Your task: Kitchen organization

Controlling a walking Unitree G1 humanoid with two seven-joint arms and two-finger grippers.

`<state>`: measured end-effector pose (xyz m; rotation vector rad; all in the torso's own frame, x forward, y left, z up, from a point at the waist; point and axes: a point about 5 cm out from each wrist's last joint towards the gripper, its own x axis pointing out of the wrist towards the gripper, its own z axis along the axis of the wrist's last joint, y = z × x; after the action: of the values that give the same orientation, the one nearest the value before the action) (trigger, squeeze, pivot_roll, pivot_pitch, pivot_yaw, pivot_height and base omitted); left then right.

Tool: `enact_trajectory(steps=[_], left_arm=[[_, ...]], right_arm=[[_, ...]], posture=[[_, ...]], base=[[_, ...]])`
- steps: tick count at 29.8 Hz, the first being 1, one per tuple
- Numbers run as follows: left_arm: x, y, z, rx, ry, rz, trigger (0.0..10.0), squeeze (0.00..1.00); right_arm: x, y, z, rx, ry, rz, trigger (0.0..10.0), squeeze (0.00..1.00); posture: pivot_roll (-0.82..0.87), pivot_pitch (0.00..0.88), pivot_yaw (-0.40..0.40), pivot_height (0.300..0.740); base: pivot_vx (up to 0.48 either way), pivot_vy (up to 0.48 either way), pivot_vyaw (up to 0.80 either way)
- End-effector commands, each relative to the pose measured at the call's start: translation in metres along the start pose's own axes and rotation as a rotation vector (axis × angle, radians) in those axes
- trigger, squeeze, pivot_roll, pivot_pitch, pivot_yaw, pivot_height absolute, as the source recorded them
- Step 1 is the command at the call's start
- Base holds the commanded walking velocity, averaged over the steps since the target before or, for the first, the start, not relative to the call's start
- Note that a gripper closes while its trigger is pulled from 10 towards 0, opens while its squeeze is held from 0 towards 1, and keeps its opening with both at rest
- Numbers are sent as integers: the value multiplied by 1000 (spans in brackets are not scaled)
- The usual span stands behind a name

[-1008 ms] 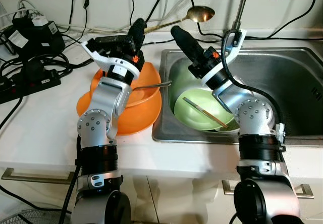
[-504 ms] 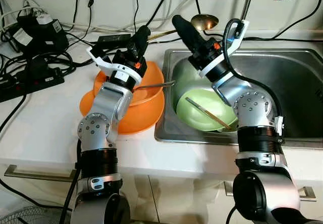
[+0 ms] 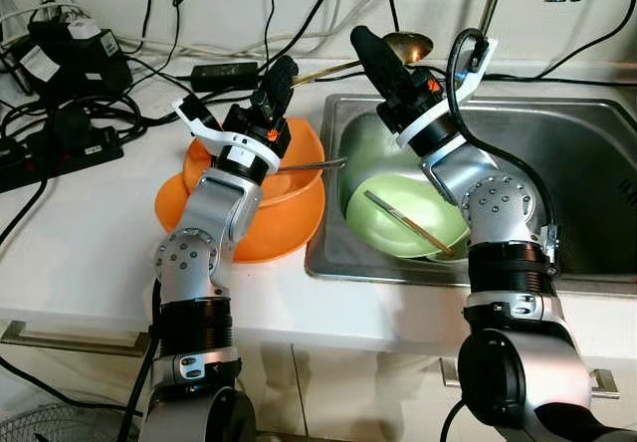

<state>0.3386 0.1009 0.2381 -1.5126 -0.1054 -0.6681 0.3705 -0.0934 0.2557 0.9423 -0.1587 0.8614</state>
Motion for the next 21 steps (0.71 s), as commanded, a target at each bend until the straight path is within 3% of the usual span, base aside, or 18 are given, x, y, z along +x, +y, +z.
enact_trajectory(steps=[1, 21], left_arm=[[-2, 6, -10, -47, -17, 4, 0, 0], [-6, 0, -12, -6, 38, -3, 0, 0]], right_arm=[[8, 5, 2, 2, -9, 15, 0, 0], [16, 2, -8, 36, -10, -14, 0, 0]], posture=[[-69, 0, 41, 740], [-33, 0, 47, 740]], base=[[0, 0, 0], [0, 0, 0]])
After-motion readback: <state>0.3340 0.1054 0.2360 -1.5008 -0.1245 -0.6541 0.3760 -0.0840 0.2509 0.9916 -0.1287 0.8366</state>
